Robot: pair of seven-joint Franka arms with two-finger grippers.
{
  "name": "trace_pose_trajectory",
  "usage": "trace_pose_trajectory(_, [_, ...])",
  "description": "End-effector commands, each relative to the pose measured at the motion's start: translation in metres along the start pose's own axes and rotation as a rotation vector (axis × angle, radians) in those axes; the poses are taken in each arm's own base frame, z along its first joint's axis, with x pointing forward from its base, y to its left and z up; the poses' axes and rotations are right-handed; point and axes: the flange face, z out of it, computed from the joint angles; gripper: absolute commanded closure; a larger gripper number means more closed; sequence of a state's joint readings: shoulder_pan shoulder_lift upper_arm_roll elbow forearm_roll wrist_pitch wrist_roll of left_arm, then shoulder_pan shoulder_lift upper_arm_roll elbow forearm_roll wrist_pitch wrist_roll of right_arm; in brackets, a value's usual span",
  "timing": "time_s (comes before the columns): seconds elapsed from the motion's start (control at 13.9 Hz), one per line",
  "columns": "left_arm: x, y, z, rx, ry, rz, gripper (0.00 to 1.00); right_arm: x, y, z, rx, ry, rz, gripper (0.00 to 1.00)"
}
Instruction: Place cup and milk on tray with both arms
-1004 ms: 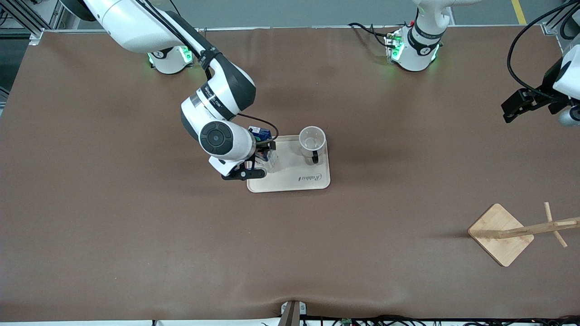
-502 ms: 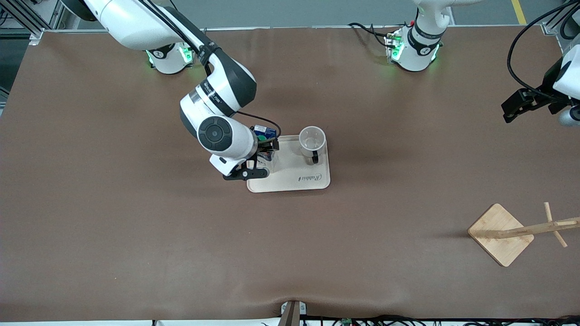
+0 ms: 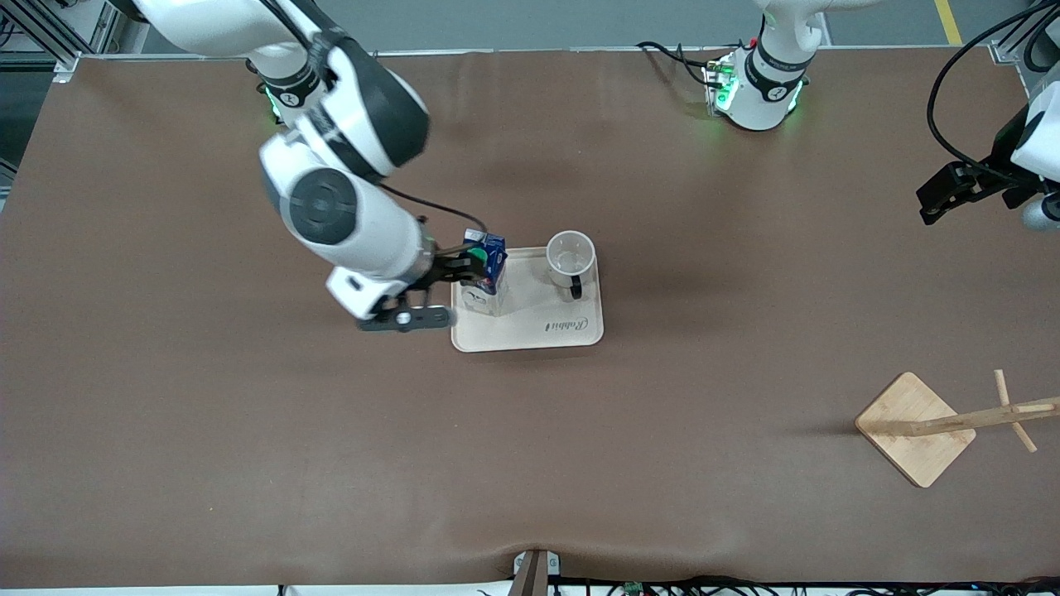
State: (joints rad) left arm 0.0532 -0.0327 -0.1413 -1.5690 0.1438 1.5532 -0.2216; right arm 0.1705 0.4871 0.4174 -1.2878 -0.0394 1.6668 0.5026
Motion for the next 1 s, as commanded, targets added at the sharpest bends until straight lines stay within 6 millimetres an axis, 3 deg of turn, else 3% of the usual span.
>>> trace_pose_trajectory(0.0, [-0.004,-0.002,-0.008,-0.011,0.0,0.009,0.0,-0.004,0.073,-0.076,-0.049,0.012,-0.101,0.0])
trace_pose_trajectory(0.14, [-0.004,-0.001,-0.008,-0.011,0.0,0.01,0.0,-0.007,0.114,-0.112,-0.092,0.0,-0.05,0.0])
trace_pose_trajectory(0.36, [-0.004,-0.001,-0.007,-0.011,-0.001,0.01,0.0,-0.041,0.175,-0.173,-0.115,0.02,0.084,0.0])
trace_pose_trajectory(0.5, [-0.004,-0.001,-0.006,-0.01,-0.003,0.011,0.0,-0.053,0.204,-0.194,-0.081,0.041,0.149,0.0])
trace_pose_trajectory(0.93, [-0.005,0.0,-0.008,-0.009,-0.001,0.013,0.0,-0.104,0.268,-0.205,-0.076,0.062,0.218,0.0])
